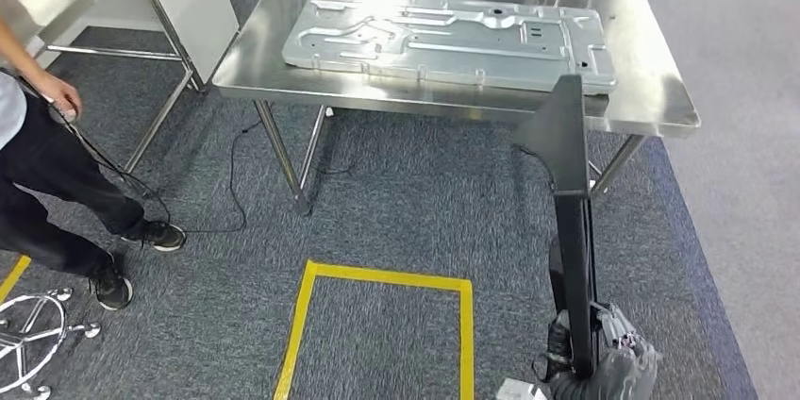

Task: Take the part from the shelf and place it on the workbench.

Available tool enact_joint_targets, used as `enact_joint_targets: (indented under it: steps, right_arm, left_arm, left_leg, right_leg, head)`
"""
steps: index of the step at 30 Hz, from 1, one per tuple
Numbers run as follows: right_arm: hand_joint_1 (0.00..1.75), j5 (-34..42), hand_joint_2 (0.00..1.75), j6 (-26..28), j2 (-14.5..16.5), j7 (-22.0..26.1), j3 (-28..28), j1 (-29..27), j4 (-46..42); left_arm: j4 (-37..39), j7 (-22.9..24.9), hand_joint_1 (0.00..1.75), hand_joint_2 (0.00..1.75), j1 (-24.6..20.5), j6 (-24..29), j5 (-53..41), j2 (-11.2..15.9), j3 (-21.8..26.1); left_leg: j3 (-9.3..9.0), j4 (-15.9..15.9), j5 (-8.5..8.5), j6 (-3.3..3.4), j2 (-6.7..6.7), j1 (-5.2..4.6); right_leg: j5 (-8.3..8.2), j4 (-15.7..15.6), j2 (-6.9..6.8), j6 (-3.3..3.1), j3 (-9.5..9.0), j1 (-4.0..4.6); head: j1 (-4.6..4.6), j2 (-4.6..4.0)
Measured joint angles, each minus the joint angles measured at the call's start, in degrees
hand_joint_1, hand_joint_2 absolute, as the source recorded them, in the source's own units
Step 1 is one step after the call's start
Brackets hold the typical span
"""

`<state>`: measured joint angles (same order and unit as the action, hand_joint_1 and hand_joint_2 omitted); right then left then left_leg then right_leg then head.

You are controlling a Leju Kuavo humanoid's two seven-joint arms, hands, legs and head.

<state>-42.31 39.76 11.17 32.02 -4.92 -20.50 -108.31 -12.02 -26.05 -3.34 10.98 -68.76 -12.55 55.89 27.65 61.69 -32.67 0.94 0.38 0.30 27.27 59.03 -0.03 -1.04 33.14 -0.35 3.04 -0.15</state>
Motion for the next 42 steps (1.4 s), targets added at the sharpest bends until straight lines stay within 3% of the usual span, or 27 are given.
enact_joint_targets:
  steps: [3,4,5,6,8,10,13,15,19,20,21,22,23,25,27,29,31,34,36,37,39,40,41,42]
  right_arm:
    - [1.75,0.1,1.75,0.0,0.0,0.1,-0.2,0.1,0.0]
    - [1.75,0.1,1.75,0.0,0.0,0.1,-0.2,0.1,0.0]
    - [1.75,0.1,1.75,0.0,0.0,0.2,-0.2,0.1,0.0]
    - [1.75,0.1,1.75,0.0,0.0,0.2,-0.2,0.1,0.0]
    - [1.75,0.2,1.75,0.0,0.0,0.5,-0.2,0.2,0.0]
    - [1.75,0.4,1.75,0.0,0.0,0.8,-0.2,0.4,0.0]
    - [1.75,0.4,1.75,0.0,-0.1,1.0,-0.2,0.7,-0.1]
    - [1.75,0.2,1.75,0.0,-0.3,1.1,-0.2,1.2,-0.1]
    - [1.75,0.0,1.75,0.0,-0.6,1.1,-0.3,2.1,-0.2]
    - [1.75,-0.1,1.75,0.0,-0.7,1.1,-0.3,2.2,-0.2]
    - [1.75,-0.3,1.75,0.0,-0.8,1.1,-0.3,2.3,-0.2]
    - [1.75,-0.6,1.75,0.0,-0.9,1.0,-0.3,2.4,-0.2]
    - [1.75,-0.8,1.75,0.0,-0.9,1.0,-0.3,2.5,-0.2]
    - [1.75,-1.2,1.75,0.0,-1.0,1.0,-0.3,2.8,-0.3]
    - [1.75,-1.5,1.75,0.0,-1.2,1.0,-0.2,3.0,-0.5]
    - [1.75,-1.7,1.75,0.0,-1.3,0.9,-0.2,3.4,-0.7]
    - [1.75,-1.9,1.75,0.0,-1.4,0.7,-0.2,4.0,-0.8]
    - [1.75,-2.1,1.75,0.0,-1.7,0.5,-0.2,4.8,-0.9]
    - [1.75,-2.1,1.75,0.0,-1.8,0.4,-0.2,4.9,-0.9]
    - [1.75,-2.2,1.75,0.0,-1.8,0.4,-0.2,5.0,-0.9]
    - [1.75,-2.3,1.75,0.0,-1.9,0.3,-0.2,5.2,-0.9]
    - [1.75,-2.4,1.75,0.0,-1.9,0.3,-0.2,5.4,-0.9]
    - [1.75,-2.6,1.75,0.0,-2.0,0.2,-0.2,5.5,-0.9]
    - [1.75,-2.7,1.75,0.0,-2.1,0.1,-0.3,5.6,-0.9]
  left_arm:
    - [0.0,0.0,0.0,1.75,-0.1,0.0,0.0,0.0,0.0]
    - [0.0,0.0,0.0,1.75,0.0,0.0,0.0,0.0,0.0]
    - [0.0,0.0,0.0,1.75,0.2,0.0,-0.1,0.0,0.0]
    - [0.0,0.0,0.0,1.75,0.3,0.0,-0.1,0.0,0.0]
    - [0.0,0.0,0.0,1.75,0.4,0.0,-0.3,0.1,0.0]
    - [0.0,0.0,0.0,1.75,0.4,0.0,-0.5,0.1,0.0]
    - [0.0,0.0,0.0,1.75,0.3,-0.1,-0.8,0.2,0.0]
    - [0.0,0.0,0.0,1.75,0.2,-0.1,-1.0,0.2,0.0]
    - [0.0,0.0,0.0,1.75,-0.2,-0.1,-1.1,0.2,-0.1]
    - [0.0,0.0,0.0,1.75,-0.1,-0.1,-1.2,0.2,-0.1]
    - [0.0,0.0,0.0,1.75,0.0,-0.2,-1.3,0.2,-0.1]
    - [0.0,0.0,0.0,1.75,0.0,-0.2,-1.5,0.2,-0.1]
    - [0.0,0.0,0.0,1.75,0.1,-0.2,-1.6,0.2,-0.1]
    - [0.0,0.0,0.0,1.75,-0.1,-0.3,-1.8,0.2,-0.2]
    - [0.0,0.0,0.0,1.75,-0.2,-0.4,-1.9,0.2,-0.2]
    - [0.0,0.0,0.0,1.75,-0.2,-0.4,-2.1,0.2,-0.3]
    - [0.0,0.0,0.0,1.75,-0.4,-0.4,-2.3,0.2,-0.3]
    - [0.0,0.0,0.0,1.75,-0.4,-0.5,-2.6,0.2,-0.3]
    - [0.0,-0.1,0.0,1.75,-0.2,-0.7,-2.7,0.3,-0.3]
    - [0.0,-0.1,0.0,1.75,0.0,-0.8,-2.8,0.3,-0.3]
    - [0.0,-0.2,0.0,1.75,0.1,-0.9,-2.8,0.3,-0.3]
    - [0.0,-0.2,0.0,1.75,0.1,-1.0,-2.8,0.4,-0.4]
    - [0.0,-0.2,0.0,1.75,0.1,-1.0,-2.8,0.4,-0.4]
    - [0.0,-0.2,0.0,1.75,0.2,-1.0,-2.8,0.5,-0.4]
  left_leg:
    - [6.26,9.5,-3.51,-0.33,-0.04,0.19]
    - [8.16,11.3,-4.53,-0.38,-0.04,0.2]
    - [9.3,11.5,-4.59,-0.36,-0.04,0.2]
    - [9.64,9.9,-3.34,-0.26,-0.05,0.2]
    - [8.8,3.8,2.23,0.28,-0.11,0.15]
    - [8.16,-0.1,5.2,0.85,-0.19,-0.27]
    - [7.17,-1.4,5.48,1.8,-0.32,-0.57]
    - [5.82,-2.1,5.43,2.38,-0.29,-0.39]
    - [3.96,-2.5,4.07,2.84,-0.33,-0.24]
    - [3.38,-2.5,3.55,2.73,-0.39,-0.19]
    - [2.66,-2.5,3.0,2.57,-0.43,-0.11]
    - [1.85,-2.5,2.43,2.38,-0.46,-0.01]
    - [1.12,-2.6,1.84,2.15,-0.47,0.1]
    - [0.14,-2.8,0.89,1.5,-0.53,0.19]
    - [-0.66,-2.9,0.7,0.62,-0.54,0.13]
    - [-1.09,-2.0,0.8,-0.1,-0.48,0.15]
    - [0.99,2.2,0.03,-0.23,-0.47,0.25]
    - [8.13,11.7,-3.78,-0.33,-0.47,0.3]
    - [11.09,12.6,-4.61,-0.31,-0.47,0.3]
    - [11.37,10.6,-3.21,-0.06,-0.47,0.27]
    - [10.73,4.4,2.59,0.78,-0.53,-0.03]
    - [10.32,2.2,4.31,1.05,-0.67,-0.26]
    - [9.89,0.9,5.4,1.24,-0.8,-0.54]
    - [9.47,0.3,5.46,1.39,-0.95,-0.75]
  right_leg:
    - [0.97,-0.3,0.05,-0.68,-1.3,0.21]
    - [1.41,-0.3,0.16,-0.76,-1.77,0.32]
    - [1.92,-0.3,0.31,-0.8,-2.35,0.4]
    - [2.46,-0.3,0.45,-0.77,-3.08,0.49]
    - [3.65,-0.3,0.6,-0.59,-4.53,0.61]
    - [4.67,-0.2,0.74,-0.04,-5.29,0.63]
    - [5.1,0.6,0.78,1.01,-6.1,0.52]
    - [5.28,3.4,0.63,1.56,-5.2,0.36]
    - [9.33,14.4,0.44,2.82,2.91,-0.36]
    - [9.38,14.9,0.41,3.04,4.22,-0.54]
    - [8.25,13.7,0.38,3.19,4.64,-0.68]
    - [5.9,10.9,0.33,3.27,4.25,-0.79]
    - [3.1,7.6,0.23,3.25,3.51,-0.84]
    - [0.26,2.7,-0.12,2.77,2.52,-0.51]
    - [0.38,1.5,-0.23,1.82,2.29,-0.11]
    - [0.25,0.9,0.03,0.84,1.03,-0.23]
    - [0.73,0.3,0.14,0.04,-0.53,-0.33]
    - [2.01,0.2,0.17,-0.57,-2.05,-0.1]
    - [3.19,0.1,0.37,-0.63,-3.45,0.13]
    - [3.83,0.1,0.46,-0.59,-4.29,0.23]
    - [5.2,0.2,0.54,-0.35,-5.79,0.47]
    - [5.92,0.2,0.65,-0.04,-6.32,0.52]
    - [6.53,0.1,0.76,0.33,-6.85,0.48]
    - [6.7,0.4,0.89,0.74,-7.39,0.43]
  head:
    - [-0.11,0.0]
    - [-0.1,0.0]
    - [-0.12,0.0]
    - [-0.13,0.0]
    - [-0.1,0.0]
    - [-0.08,0.0]
    - [-0.1,0.0]
    - [-0.07,0.0]
    - [-0.04,0.0]
    - [-0.05,0.0]
    - [-0.05,0.0]
    - [-0.05,0.0]
    - [-0.03,0.0]
    - [0.02,0.0]
    - [0.05,0.0]
    - [0.04,0.0]
    - [-0.04,0.0]
    - [-0.12,0.0]
    - [-0.12,0.0]
    - [-0.12,0.0]
    - [-0.09,0.0]
    - [-0.1,0.0]
    - [-0.09,0.0]
    - [-0.11,0.0]
